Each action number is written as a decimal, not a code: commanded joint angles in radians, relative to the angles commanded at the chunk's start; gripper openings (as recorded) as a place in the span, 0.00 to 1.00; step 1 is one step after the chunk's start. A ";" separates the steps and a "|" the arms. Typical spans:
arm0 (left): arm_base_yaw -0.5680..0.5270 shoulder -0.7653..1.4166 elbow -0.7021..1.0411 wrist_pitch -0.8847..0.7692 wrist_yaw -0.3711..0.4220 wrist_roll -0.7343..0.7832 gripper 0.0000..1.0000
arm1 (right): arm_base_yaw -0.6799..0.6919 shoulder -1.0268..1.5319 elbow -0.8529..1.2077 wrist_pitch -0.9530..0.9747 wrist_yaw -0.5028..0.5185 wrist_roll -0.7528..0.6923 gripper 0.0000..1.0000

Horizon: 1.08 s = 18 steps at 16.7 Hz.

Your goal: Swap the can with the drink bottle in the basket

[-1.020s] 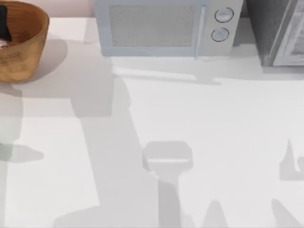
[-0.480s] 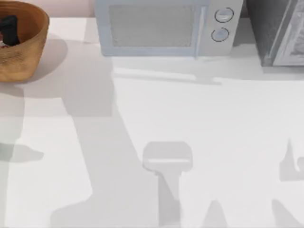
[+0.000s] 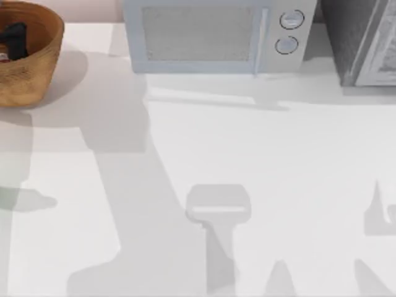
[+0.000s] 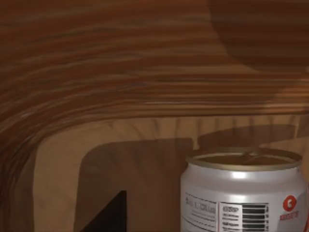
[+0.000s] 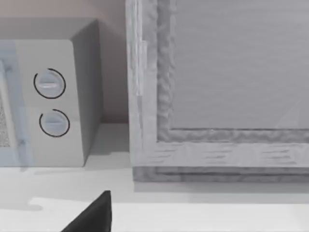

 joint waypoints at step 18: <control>0.000 0.000 0.000 0.000 0.000 0.000 0.00 | 0.000 0.000 0.000 0.000 0.000 0.000 1.00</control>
